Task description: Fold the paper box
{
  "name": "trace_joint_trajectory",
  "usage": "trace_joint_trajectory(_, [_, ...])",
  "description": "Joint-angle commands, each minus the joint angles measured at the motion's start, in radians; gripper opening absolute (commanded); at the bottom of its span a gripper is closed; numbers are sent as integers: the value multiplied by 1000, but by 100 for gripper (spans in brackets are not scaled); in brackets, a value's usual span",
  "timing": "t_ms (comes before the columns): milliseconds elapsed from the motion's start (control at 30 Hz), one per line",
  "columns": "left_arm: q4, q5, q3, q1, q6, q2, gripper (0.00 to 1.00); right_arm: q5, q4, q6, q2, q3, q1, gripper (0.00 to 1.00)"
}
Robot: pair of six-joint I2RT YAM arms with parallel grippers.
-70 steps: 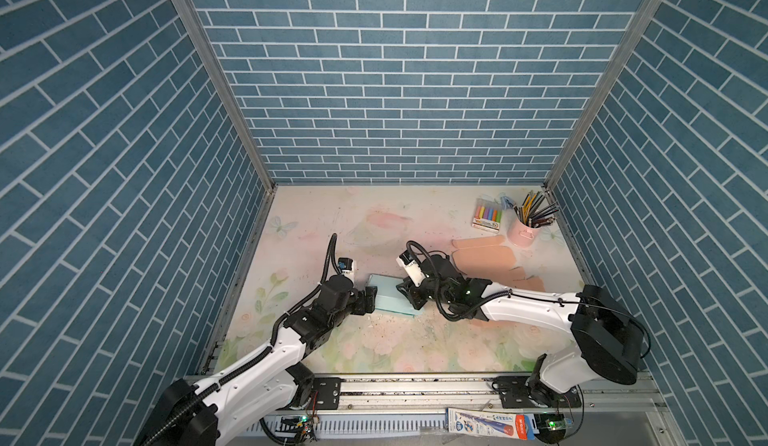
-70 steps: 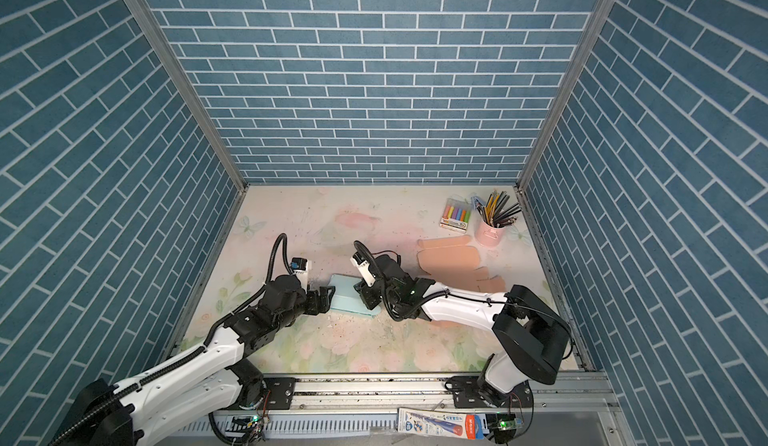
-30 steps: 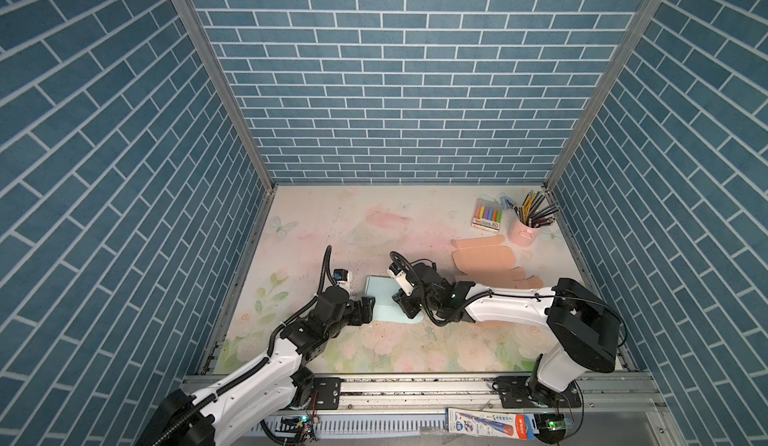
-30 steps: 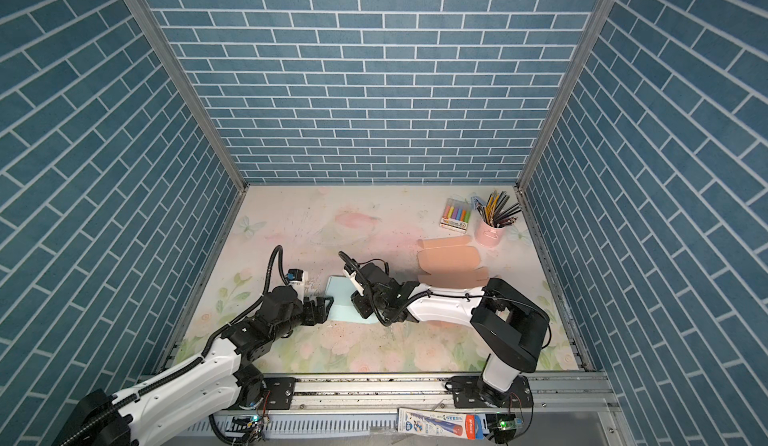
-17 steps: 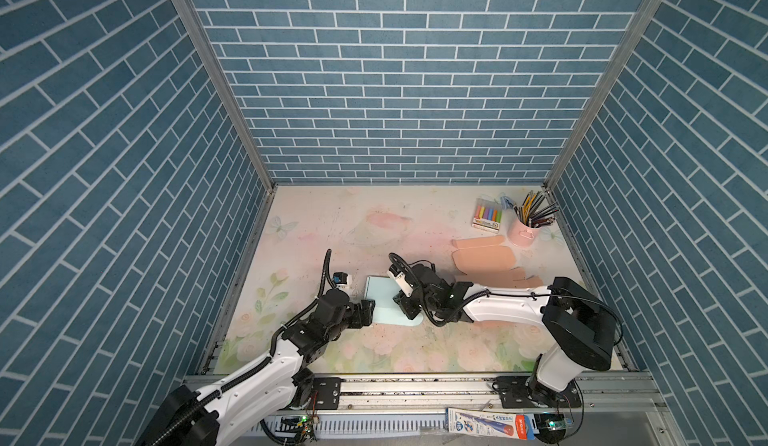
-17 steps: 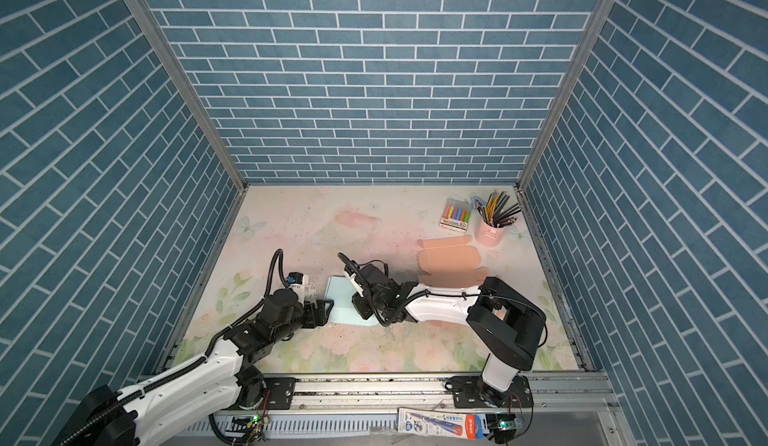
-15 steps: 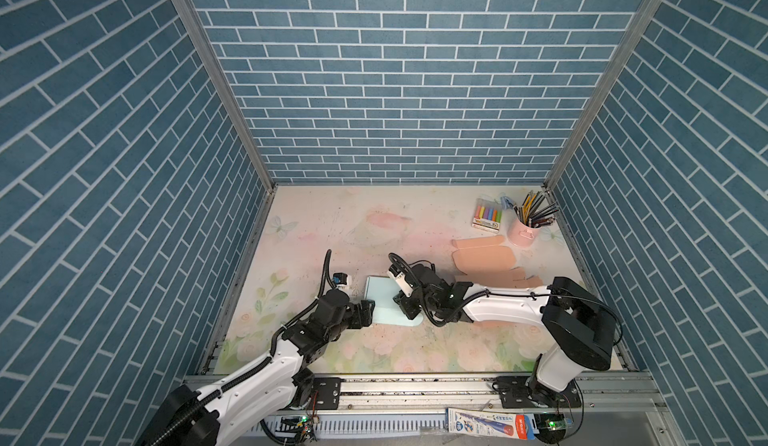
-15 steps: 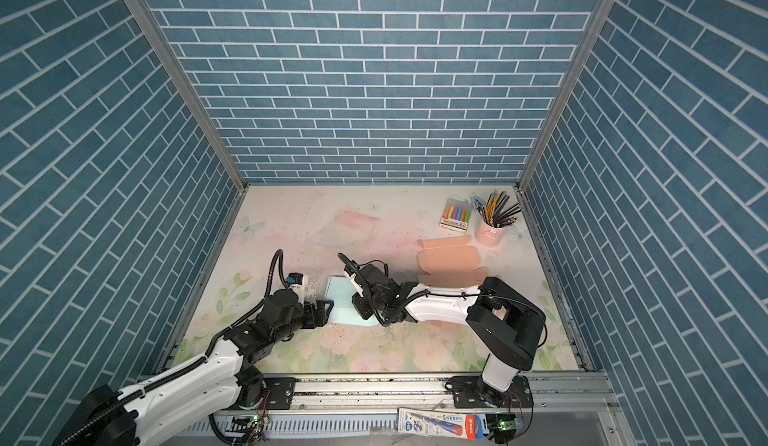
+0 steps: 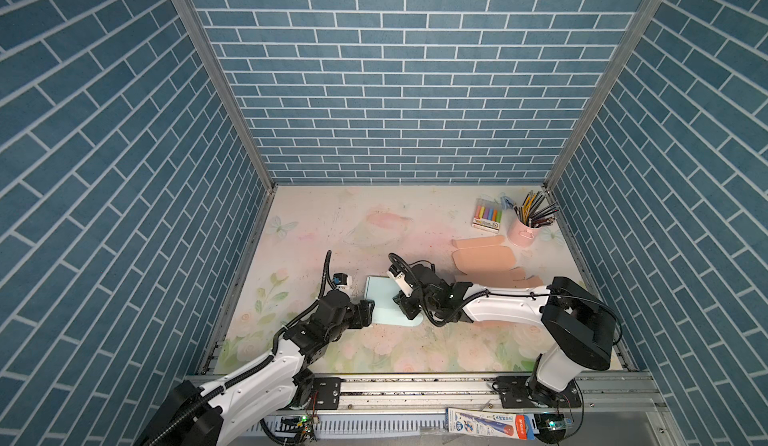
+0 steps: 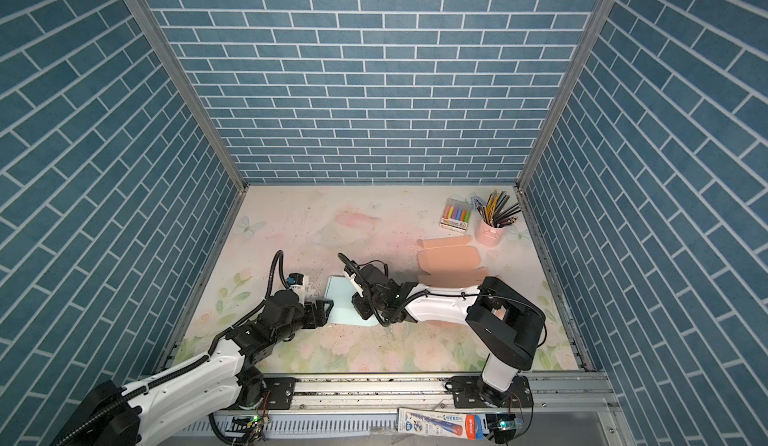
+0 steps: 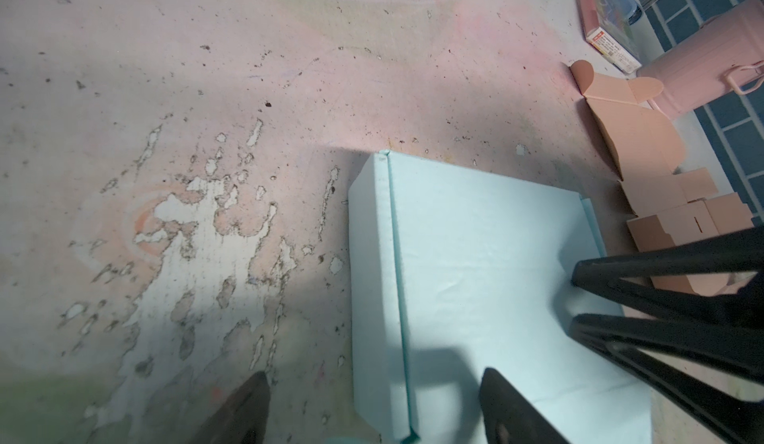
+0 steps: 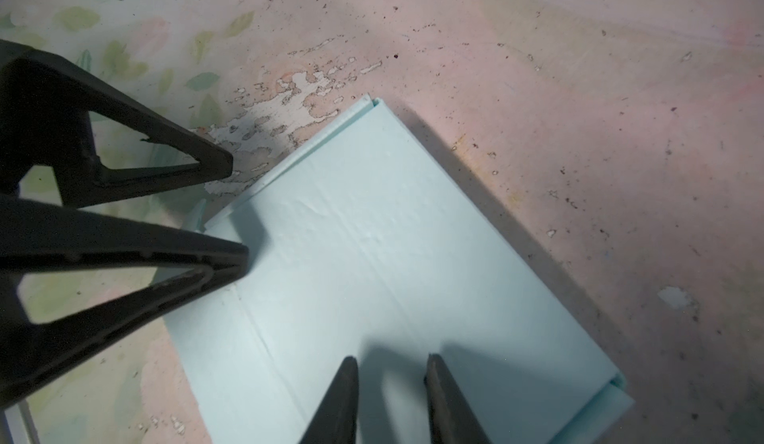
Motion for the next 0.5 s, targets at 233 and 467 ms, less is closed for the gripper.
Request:
trace_joint_trajectory(233, [19, -26, -20, -18, -16, 15, 71, 4, -11, 38, 21, -8, -6, 31])
trace_joint_trajectory(467, [23, -33, -17, -25, -22, 36, 66, 20, -20, 56, -1, -8, -10, 30])
